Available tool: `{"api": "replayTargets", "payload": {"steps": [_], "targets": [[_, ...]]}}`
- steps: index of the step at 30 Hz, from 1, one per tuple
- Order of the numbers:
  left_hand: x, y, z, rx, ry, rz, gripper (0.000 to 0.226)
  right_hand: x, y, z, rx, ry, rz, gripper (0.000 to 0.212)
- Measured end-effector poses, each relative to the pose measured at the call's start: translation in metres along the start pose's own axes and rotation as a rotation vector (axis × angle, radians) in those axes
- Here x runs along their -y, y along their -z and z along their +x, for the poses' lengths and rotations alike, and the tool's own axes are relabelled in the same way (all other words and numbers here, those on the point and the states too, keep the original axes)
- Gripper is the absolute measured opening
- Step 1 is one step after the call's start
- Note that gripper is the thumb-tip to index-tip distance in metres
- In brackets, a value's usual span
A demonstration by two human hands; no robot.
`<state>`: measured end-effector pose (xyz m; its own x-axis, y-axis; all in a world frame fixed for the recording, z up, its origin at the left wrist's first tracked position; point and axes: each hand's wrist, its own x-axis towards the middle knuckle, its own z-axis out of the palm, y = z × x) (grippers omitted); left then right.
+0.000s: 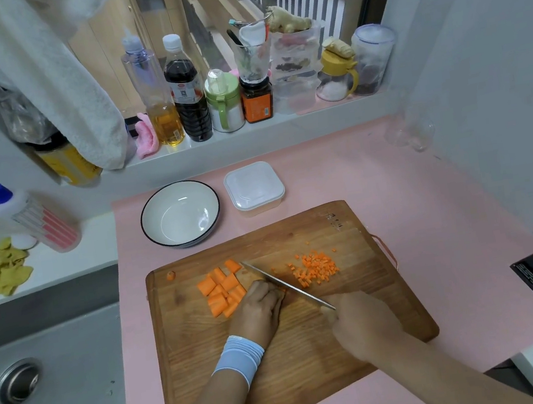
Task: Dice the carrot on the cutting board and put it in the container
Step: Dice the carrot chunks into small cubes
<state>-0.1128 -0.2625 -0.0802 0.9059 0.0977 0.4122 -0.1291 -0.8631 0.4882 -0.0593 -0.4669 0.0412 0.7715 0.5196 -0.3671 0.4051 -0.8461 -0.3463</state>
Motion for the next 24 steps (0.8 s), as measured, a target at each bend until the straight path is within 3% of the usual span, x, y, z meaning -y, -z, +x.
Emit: {"api": "replayTargets", "payload": {"steps": [9,24], "targets": [[-0.004,0.002,0.002,-0.026,-0.004,-0.018,0.024,-0.001,0.004,-0.004,0.024,-0.02,-0.022,0.029],[-0.006,0.005,0.0,-0.015,0.038,0.002,0.022,0.011,0.004,0.015,0.081,-0.053,0.045,0.022]]}}
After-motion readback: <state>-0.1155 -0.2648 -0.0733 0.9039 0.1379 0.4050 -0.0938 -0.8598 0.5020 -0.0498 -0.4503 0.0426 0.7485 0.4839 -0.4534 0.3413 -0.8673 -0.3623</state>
